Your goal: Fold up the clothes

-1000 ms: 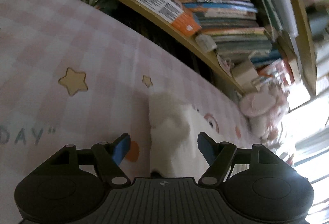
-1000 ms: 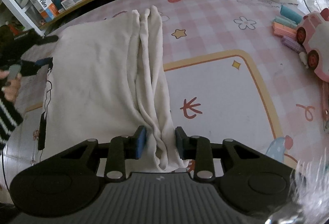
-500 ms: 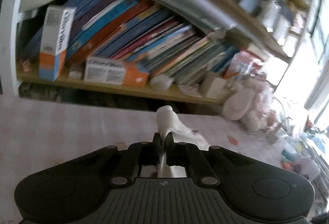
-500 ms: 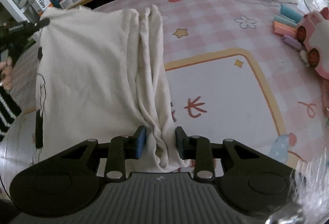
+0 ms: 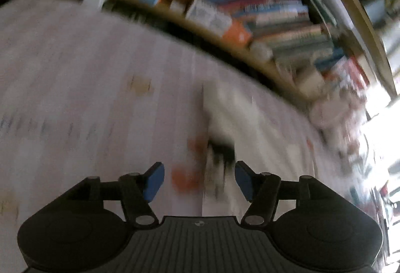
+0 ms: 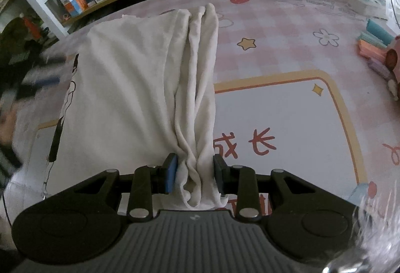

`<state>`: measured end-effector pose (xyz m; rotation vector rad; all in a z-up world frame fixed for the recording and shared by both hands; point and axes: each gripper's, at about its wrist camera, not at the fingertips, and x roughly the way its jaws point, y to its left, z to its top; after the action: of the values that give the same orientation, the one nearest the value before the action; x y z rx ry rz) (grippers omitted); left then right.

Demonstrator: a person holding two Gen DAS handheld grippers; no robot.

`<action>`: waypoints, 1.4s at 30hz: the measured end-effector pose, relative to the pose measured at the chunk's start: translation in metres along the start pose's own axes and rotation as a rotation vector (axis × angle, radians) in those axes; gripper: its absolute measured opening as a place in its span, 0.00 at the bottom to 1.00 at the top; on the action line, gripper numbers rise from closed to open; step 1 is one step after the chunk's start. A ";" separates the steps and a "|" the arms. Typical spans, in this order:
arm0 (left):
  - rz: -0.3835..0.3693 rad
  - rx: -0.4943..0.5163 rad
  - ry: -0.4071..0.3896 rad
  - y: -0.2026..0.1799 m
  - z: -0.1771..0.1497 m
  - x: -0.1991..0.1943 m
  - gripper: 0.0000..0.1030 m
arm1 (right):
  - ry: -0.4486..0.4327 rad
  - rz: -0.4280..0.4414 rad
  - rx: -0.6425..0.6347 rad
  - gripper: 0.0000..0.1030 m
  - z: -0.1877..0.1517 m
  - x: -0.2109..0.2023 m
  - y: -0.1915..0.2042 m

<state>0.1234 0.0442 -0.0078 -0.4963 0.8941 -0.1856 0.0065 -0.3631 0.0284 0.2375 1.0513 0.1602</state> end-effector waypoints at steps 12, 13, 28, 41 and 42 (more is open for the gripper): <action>0.089 0.067 0.019 -0.028 -0.089 -0.035 0.63 | 0.013 0.086 -0.019 0.29 0.004 0.002 -0.012; 0.088 0.065 0.020 -0.031 -0.094 -0.036 0.58 | 0.012 0.091 -0.024 0.29 0.005 0.003 -0.013; 0.114 0.043 0.008 -0.048 -0.127 -0.051 0.06 | 0.001 0.145 -0.036 0.25 0.006 0.003 -0.028; 0.186 0.323 -0.006 -0.072 -0.118 -0.074 0.24 | 0.033 0.146 0.005 0.45 0.001 -0.003 -0.023; 0.183 0.342 -0.020 -0.077 -0.119 -0.075 0.28 | 0.031 0.133 -0.002 0.43 0.000 -0.003 -0.021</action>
<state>-0.0121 -0.0358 0.0197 -0.0971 0.8620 -0.1617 0.0058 -0.3844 0.0254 0.3044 1.0661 0.2851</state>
